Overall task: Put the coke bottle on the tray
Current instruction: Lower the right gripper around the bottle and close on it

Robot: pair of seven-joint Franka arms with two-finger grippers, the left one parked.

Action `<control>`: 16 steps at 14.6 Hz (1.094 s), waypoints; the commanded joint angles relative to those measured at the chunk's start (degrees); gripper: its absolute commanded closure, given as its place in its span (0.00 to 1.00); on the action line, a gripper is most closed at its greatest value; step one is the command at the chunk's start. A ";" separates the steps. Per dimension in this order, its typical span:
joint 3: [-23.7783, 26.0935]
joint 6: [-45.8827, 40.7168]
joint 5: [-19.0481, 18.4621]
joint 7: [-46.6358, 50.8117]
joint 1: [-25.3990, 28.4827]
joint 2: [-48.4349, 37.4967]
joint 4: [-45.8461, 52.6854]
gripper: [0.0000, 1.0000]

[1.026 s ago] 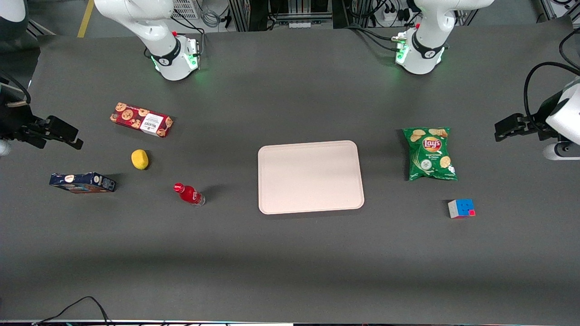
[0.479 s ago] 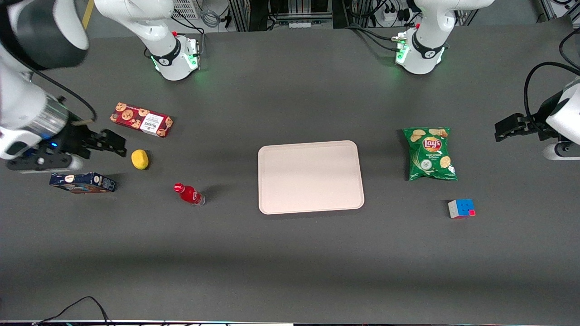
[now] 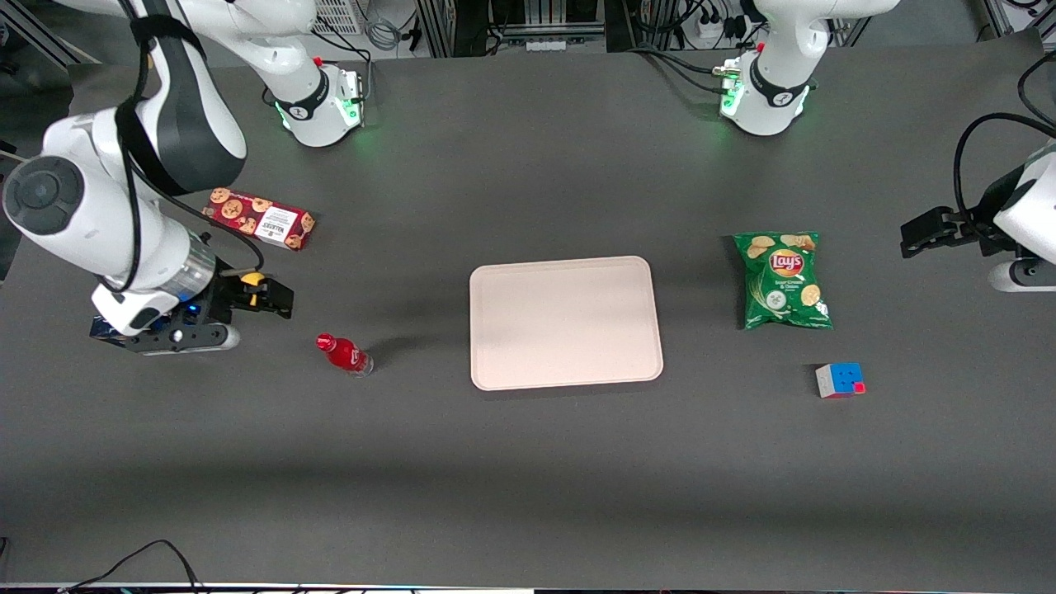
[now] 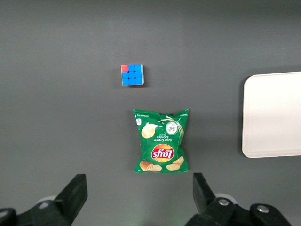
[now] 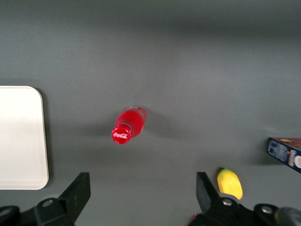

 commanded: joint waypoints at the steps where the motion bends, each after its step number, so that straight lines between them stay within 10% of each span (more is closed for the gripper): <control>1: 1.49 4.24 -1.15 3.15 0.24 2.76 -1.02 0.00; 16: 3.69 19.81 -7.12 7.99 0.42 7.06 -10.52 0.00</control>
